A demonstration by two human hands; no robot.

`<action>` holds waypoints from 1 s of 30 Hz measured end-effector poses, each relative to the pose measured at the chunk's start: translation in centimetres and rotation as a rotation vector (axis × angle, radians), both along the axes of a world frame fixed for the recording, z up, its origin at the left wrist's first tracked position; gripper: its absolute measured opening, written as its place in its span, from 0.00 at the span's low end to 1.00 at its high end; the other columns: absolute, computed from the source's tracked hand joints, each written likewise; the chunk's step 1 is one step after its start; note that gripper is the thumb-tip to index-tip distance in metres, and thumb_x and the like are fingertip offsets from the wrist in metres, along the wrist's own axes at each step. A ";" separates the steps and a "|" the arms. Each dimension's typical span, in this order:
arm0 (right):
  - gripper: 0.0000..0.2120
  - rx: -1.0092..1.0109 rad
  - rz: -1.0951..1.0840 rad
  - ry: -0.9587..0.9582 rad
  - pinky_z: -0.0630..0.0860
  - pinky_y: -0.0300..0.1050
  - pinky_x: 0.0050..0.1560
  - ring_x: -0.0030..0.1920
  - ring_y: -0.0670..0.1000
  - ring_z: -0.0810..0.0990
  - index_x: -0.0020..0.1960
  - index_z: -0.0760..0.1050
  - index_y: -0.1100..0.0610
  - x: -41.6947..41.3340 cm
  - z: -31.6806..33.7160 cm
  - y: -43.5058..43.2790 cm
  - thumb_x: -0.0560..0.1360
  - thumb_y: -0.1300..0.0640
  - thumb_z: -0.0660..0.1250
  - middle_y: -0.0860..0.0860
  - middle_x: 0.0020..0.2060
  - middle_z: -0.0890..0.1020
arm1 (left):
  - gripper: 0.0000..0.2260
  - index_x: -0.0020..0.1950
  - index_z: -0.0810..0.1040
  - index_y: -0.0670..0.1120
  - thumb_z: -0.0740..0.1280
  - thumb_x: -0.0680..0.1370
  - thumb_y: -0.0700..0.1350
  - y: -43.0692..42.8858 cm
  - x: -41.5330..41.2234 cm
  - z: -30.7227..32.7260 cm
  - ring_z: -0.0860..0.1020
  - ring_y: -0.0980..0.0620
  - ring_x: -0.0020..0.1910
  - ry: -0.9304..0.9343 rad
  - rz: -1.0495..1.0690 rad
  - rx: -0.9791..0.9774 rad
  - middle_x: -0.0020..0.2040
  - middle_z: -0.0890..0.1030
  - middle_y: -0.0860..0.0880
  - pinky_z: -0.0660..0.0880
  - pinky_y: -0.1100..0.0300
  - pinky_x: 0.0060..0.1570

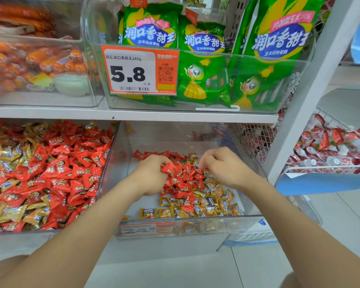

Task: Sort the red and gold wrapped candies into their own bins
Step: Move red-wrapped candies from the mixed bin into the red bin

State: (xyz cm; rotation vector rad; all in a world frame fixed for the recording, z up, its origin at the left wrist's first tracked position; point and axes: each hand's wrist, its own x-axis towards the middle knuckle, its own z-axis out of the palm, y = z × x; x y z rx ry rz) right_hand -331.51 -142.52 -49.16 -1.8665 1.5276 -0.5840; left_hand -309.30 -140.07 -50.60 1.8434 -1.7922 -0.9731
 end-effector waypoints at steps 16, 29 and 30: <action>0.55 0.037 0.539 0.505 0.65 0.55 0.76 0.75 0.52 0.57 0.81 0.49 0.35 2.2 -4.2 -1.0 0.65 0.30 0.79 0.46 0.73 0.57 | 0.43 0.77 0.64 0.53 0.83 0.68 0.50 -0.8 0.1 -2.1 0.72 0.46 0.67 -0.327 -0.266 0.199 0.71 0.67 0.48 0.72 0.58 0.65; 0.21 -0.105 0.472 0.526 0.77 0.55 0.56 0.58 0.54 0.79 0.66 0.70 0.45 2.8 -4.0 -1.8 0.78 0.42 0.73 0.49 0.59 0.80 | 0.07 0.42 0.86 0.45 0.82 0.72 0.44 -0.1 0.5 -1.7 0.85 0.49 0.29 -0.072 -0.028 -0.046 0.42 0.84 0.46 0.85 0.53 0.36; 0.17 -0.096 0.450 0.459 0.77 0.54 0.54 0.54 0.52 0.79 0.63 0.71 0.44 2.5 -3.6 -1.6 0.79 0.42 0.72 0.47 0.55 0.81 | 0.06 0.41 0.86 0.45 0.82 0.72 0.44 0.0 0.6 -1.6 0.84 0.50 0.30 -0.083 -0.023 -0.076 0.40 0.85 0.47 0.85 0.53 0.38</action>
